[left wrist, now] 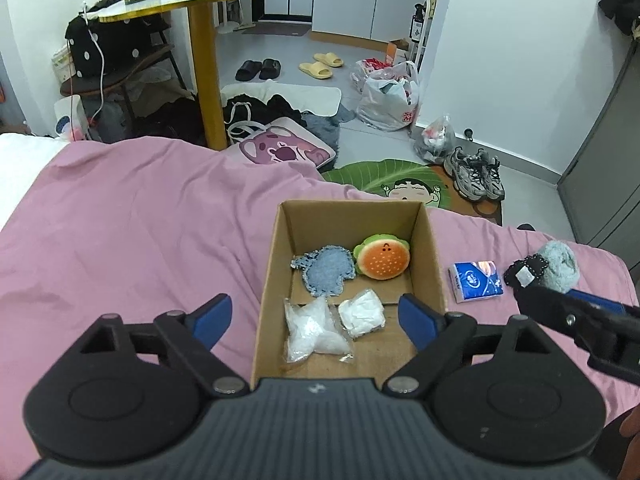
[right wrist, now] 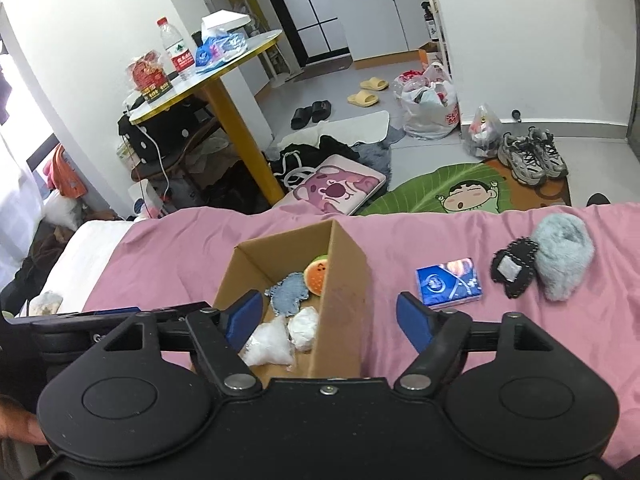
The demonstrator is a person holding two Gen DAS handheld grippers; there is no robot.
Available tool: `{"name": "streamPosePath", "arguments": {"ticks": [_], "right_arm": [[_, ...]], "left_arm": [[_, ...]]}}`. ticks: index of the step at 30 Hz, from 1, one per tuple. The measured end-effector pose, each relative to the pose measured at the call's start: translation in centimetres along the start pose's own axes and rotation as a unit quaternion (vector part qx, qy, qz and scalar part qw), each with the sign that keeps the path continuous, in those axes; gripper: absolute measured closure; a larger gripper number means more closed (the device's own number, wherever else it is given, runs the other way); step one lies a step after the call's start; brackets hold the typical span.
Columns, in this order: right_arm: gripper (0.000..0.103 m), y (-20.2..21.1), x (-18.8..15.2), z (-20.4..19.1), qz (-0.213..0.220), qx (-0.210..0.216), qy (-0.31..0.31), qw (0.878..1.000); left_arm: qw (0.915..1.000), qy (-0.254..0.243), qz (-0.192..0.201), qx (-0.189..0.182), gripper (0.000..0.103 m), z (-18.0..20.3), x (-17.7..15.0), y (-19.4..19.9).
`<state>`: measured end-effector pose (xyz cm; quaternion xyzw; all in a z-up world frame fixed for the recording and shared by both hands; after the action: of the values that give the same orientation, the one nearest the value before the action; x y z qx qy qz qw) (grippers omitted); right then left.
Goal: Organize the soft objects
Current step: 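Move both grippers away from the box toward the grey fluffy plush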
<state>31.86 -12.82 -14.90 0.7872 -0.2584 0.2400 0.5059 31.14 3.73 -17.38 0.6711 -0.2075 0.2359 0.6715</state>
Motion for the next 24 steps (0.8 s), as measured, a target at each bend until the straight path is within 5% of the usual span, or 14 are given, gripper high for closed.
{"name": "streamPosePath", "arguments": {"ticks": [7,24], "right_arm": [[0.0,1.9,0.4,1.9,0.029,-0.007,0.011,0.999],[0.0,4.4,0.3,9.3,0.049,-0.015,-0.035,0.998]], "left_arm": [[0.9997,-0.01,0.023,0.004,0.0,2.2,-0.1,1.9],[0.9989,-0.002,0.045,0.011,0.0,6.8,0.2,3.7]]}}
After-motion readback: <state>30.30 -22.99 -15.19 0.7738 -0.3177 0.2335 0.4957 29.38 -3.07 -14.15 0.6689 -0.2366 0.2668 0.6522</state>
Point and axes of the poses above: each gripper's, at about its wrist camera, not at the fingertips, and y roughly against the way its jaws point, z to its right, x to its top, the point moved 9 cm from there along -y, roughly the way its jaws point, and after that the axes turned 4 degrees about -y, right-handed, at the moved point
